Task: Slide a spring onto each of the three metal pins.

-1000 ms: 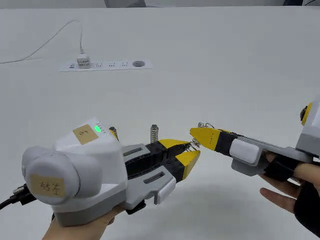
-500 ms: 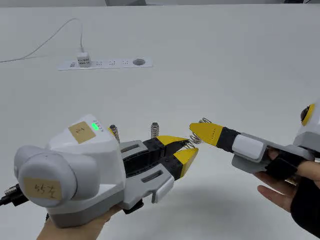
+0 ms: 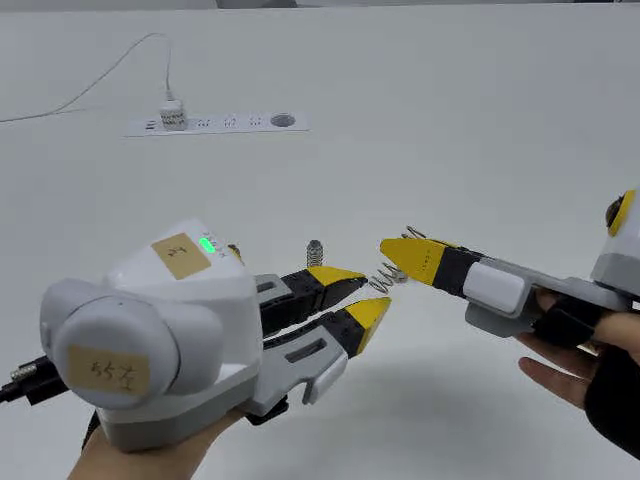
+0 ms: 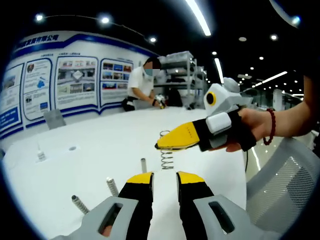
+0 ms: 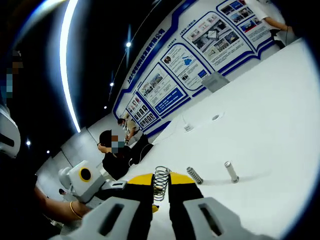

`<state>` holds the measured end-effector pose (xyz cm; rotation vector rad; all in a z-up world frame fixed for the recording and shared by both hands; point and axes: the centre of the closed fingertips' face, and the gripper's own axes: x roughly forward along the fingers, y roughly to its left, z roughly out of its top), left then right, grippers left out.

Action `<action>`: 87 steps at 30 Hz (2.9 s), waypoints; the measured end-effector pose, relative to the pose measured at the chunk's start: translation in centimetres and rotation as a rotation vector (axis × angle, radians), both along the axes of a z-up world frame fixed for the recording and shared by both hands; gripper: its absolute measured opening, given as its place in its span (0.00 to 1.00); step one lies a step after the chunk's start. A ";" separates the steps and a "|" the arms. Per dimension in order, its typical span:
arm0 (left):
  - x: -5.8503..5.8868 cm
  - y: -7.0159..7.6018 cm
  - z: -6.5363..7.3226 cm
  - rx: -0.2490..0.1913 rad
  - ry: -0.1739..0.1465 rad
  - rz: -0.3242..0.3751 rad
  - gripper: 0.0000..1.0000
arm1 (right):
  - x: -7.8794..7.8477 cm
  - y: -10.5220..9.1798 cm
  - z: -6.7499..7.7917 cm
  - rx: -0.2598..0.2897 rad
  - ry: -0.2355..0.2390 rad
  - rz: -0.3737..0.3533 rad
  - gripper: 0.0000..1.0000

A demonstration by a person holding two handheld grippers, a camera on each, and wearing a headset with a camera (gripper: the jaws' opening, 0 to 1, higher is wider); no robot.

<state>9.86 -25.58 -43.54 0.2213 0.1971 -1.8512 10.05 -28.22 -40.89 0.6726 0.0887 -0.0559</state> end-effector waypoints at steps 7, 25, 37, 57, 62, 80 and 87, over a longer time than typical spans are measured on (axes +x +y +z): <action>1.2 0.6 -0.7 0.038 -0.025 0.047 0.25 | 0.0 -1.4 0.7 -0.083 -0.003 -0.030 0.12; 4.5 2.1 -2.0 0.107 -0.051 0.179 0.42 | 0.9 -5.5 0.5 -0.336 0.105 -0.108 0.12; 6.8 2.8 -2.6 0.124 -0.062 0.264 0.57 | 1.8 -7.7 -0.7 -0.404 0.162 -0.138 0.12; 8.5 3.1 -4.6 0.172 -0.023 0.325 0.76 | 2.2 -9.8 -3.4 -0.455 0.241 -0.165 0.12; 8.4 3.0 -4.8 0.177 -0.027 0.320 0.81 | 2.3 -10.0 -3.8 -0.462 0.249 -0.174 0.12; 8.7 2.9 -4.6 0.170 -0.020 0.346 0.92 | 2.8 -8.9 -5.6 -0.575 0.323 -0.117 0.12; 8.7 2.8 -4.5 0.165 -0.015 0.343 0.92 | 2.8 -8.6 -6.6 -0.604 0.365 -0.098 0.12</action>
